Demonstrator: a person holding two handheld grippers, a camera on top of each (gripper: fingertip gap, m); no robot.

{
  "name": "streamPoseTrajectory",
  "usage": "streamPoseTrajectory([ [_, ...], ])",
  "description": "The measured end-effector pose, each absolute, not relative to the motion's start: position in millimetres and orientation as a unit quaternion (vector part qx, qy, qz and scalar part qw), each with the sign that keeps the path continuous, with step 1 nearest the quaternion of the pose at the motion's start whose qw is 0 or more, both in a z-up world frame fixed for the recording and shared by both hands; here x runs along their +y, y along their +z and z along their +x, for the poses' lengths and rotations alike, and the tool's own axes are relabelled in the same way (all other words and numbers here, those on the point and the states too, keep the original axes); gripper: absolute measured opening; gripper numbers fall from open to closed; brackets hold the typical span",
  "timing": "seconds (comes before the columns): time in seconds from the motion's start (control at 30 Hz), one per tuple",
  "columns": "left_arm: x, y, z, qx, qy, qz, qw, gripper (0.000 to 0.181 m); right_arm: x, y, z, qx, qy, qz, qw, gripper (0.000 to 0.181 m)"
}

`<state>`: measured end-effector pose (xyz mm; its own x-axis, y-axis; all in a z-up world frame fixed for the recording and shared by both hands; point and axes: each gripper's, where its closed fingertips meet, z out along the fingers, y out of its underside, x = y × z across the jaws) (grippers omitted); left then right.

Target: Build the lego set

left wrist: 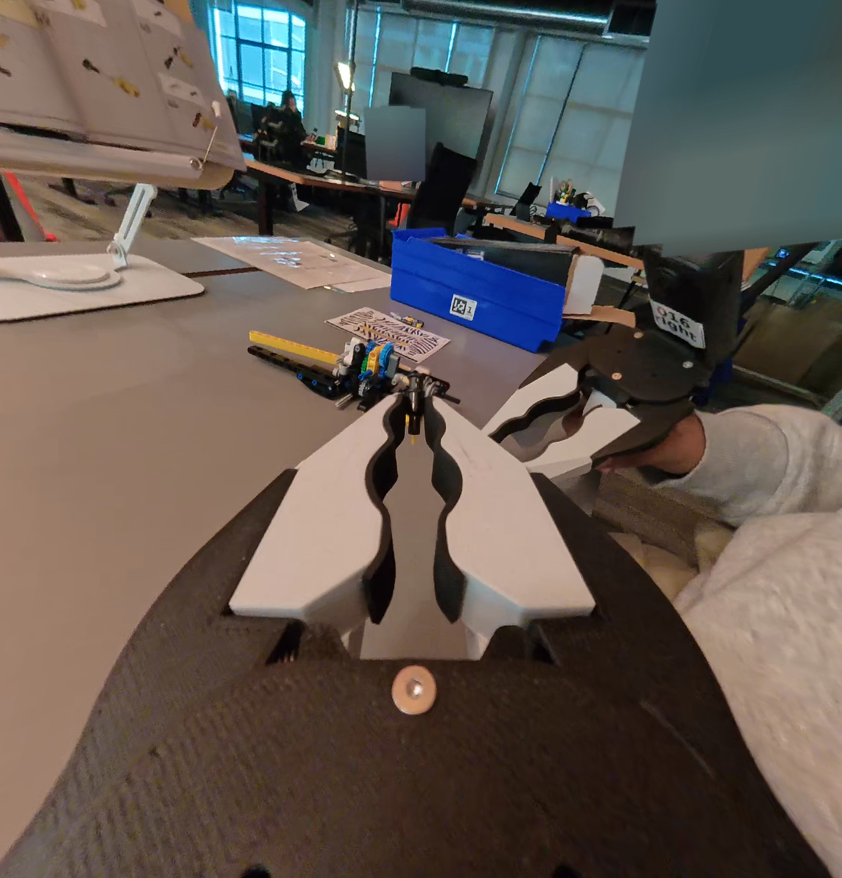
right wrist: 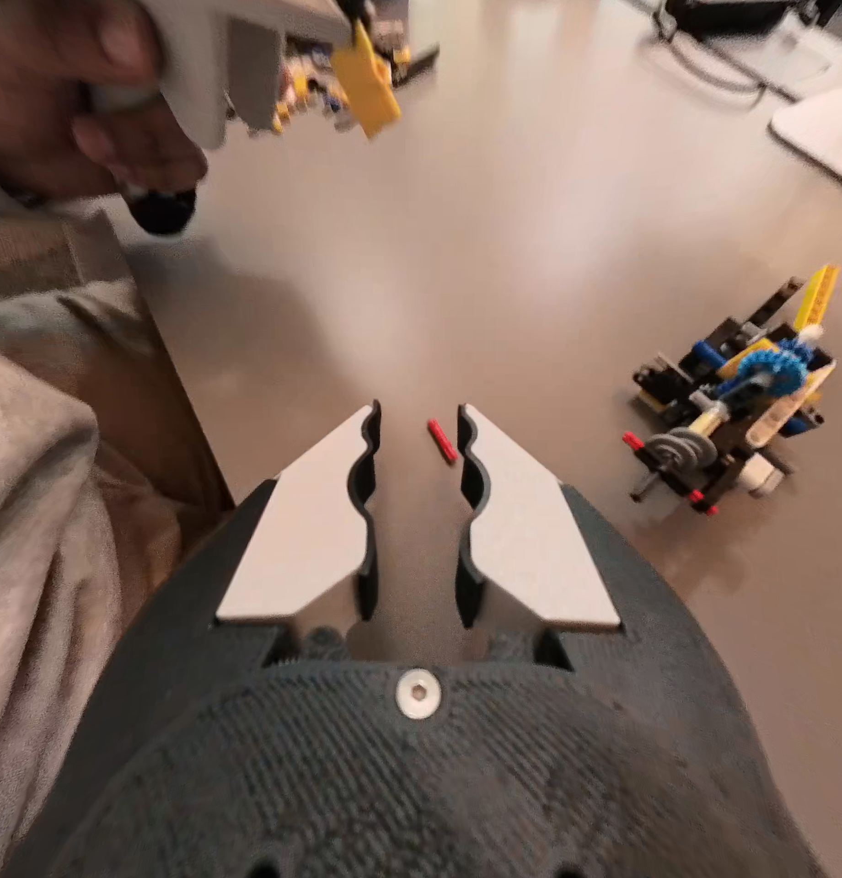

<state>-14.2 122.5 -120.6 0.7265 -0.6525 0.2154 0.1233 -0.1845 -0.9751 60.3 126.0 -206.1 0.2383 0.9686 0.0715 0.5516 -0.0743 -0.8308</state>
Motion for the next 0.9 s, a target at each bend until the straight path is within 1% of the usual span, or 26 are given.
streamPoseTrajectory([
  [0.03, 121.0, -118.5, -13.3, 0.188, -0.32, -0.698, 0.612, 0.007, 122.5, -200.3, 55.4, -0.549, 0.278, -0.676, 0.405, 0.032],
  [0.13, 119.5, -123.3, -14.0, 0.181, -0.308, -0.703, 0.614, 0.007, 108.8, -193.3, 48.3, -0.543, 0.296, -0.661, 0.424, 0.032],
  [0.27, 114.5, -126.8, -3.6, 0.201, -0.286, -0.708, 0.613, 0.007, 98.0, -192.2, 57.7, -0.558, 0.272, -0.649, 0.441, 0.032],
  [0.53, 119.3, -130.4, 18.9, 0.215, -0.293, -0.708, 0.605, 0.006, 94.6, -204.2, 89.9, -0.533, 0.257, -0.676, 0.439, 0.029],
  [0.6, 123.1, -137.5, 17.6, 0.227, -0.273, -0.714, 0.604, 0.006, 98.3, -203.4, 91.8, -0.52, 0.269, -0.684, 0.435, 0.028],
  [0.73, 141.5, -146.6, 0.9, 0.253, -0.153, -0.721, 0.627, 0.007, 113.3, -201.4, 88.9, -0.507, 0.275, -0.686, 0.444, 0.025],
  [0.9, 156.3, -141.8, -3.3, 0.231, -0.175, -0.728, 0.622, 0.007, 126.7, -204.9, 80.7, -0.519, 0.277, -0.693, 0.416, 0.022],
])
